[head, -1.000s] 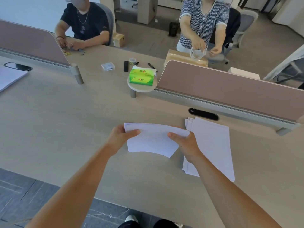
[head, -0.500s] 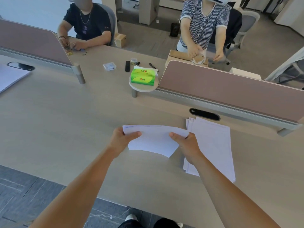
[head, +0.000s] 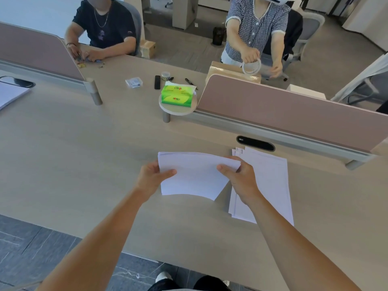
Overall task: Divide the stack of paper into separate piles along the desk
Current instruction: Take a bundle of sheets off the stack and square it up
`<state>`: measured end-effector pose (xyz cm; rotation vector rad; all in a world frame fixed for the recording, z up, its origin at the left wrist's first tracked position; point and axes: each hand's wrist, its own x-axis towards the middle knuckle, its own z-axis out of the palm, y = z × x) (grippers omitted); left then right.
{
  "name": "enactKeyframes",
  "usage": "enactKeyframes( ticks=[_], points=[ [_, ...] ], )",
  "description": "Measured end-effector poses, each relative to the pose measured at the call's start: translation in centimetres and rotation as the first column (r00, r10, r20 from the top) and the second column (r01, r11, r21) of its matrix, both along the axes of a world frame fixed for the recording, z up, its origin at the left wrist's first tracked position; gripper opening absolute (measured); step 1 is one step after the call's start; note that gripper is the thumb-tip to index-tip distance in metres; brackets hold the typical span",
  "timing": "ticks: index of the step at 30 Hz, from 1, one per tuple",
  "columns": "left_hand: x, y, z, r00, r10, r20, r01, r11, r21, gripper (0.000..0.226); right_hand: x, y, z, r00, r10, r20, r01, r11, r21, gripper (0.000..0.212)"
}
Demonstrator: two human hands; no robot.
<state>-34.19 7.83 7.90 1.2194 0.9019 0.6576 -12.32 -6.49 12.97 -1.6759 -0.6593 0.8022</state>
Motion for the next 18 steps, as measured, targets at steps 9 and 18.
enactKeyframes(
  ticks=[9,18],
  points=[
    [0.2,-0.6,0.6,0.999,-0.036,-0.01,0.037,0.997,0.062,0.04,-7.8,4.1,4.2,0.262,0.19,0.946,-0.334,0.938,-0.096,0.067],
    [0.4,-0.8,0.4,0.997,-0.037,-0.06,0.042,0.995,0.093,0.023,-11.0,5.0,2.2,0.03,0.458,0.889,-0.348,0.838,-0.42,0.076]
  ],
)
